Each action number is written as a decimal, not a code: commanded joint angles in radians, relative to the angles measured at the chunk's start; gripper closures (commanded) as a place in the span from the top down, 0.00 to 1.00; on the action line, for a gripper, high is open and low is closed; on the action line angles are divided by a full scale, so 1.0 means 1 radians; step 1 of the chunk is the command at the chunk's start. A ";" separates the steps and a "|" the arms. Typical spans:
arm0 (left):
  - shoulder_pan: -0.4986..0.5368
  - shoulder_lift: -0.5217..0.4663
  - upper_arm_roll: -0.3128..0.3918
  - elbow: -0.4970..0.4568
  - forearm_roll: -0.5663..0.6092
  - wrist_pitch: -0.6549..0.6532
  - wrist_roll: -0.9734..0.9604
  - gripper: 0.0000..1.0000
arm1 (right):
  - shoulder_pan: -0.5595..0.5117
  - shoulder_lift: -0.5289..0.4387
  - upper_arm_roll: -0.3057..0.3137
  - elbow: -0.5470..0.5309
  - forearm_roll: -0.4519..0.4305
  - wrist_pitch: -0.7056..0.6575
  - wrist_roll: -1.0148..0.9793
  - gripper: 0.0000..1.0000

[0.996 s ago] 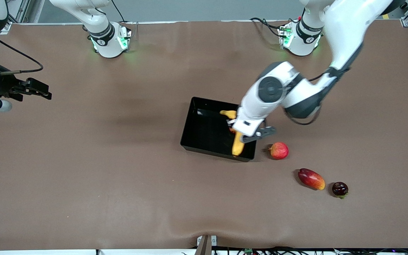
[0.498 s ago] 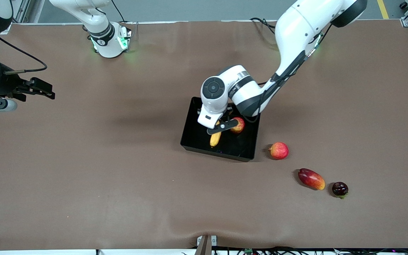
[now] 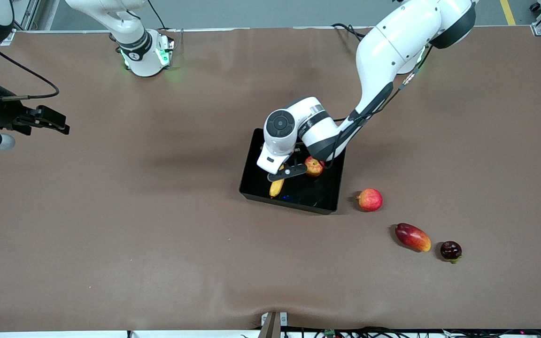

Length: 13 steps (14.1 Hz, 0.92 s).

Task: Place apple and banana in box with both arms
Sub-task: 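Lower the banana into the box and open the left gripper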

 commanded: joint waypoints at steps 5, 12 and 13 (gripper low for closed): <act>-0.025 0.026 0.036 0.052 0.046 0.035 0.006 1.00 | -0.034 -0.013 0.002 0.057 -0.011 -0.099 -0.003 1.00; 0.084 -0.159 0.027 0.095 0.039 -0.103 0.110 1.00 | -0.053 -0.013 0.005 0.099 -0.014 -0.153 -0.029 1.00; 0.114 -0.208 0.026 0.095 0.034 -0.141 0.142 1.00 | -0.053 -0.013 0.005 0.102 -0.016 -0.163 -0.029 1.00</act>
